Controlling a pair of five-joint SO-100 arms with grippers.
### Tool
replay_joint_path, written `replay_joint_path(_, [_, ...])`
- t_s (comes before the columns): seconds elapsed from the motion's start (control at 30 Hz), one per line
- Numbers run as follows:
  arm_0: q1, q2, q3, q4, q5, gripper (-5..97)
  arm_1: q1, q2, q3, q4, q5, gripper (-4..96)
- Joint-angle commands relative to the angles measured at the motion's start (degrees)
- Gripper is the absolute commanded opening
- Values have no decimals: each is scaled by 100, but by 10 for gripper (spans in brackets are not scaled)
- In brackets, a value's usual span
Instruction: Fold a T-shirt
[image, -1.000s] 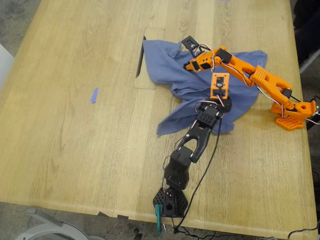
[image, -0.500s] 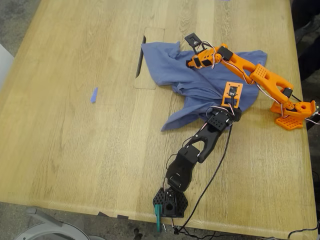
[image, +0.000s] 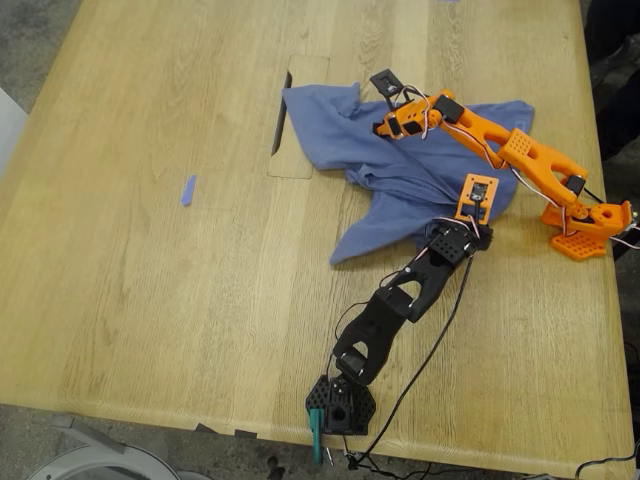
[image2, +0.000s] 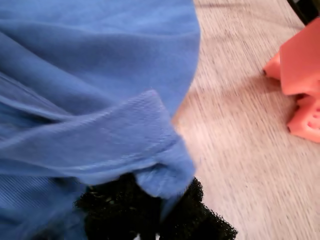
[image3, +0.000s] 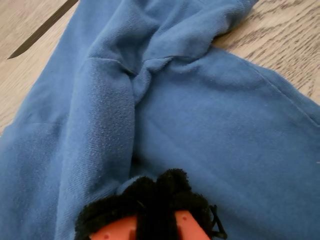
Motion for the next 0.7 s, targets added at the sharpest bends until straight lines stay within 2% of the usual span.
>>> replay_joint_path(0.0, [1125,114,-413,-114,-35,105,334,211,-422,-97,44,-1])
replay_joint_path(0.27, [668,-44,-457,-70,633,570,343,369,-422,105,26,-1])
replay_joint_path(0.37, [545,-35,-686,79,844,681,334,404,-422,185,26,-1])
replay_joint_path(0.5, [422,-79,-1046,299,1354,772,264,422,-422,237,26,-1])
replay_joint_path(0.67, [457,-325,-1951,940,1635,828,193,422,-422,281,18,-1])
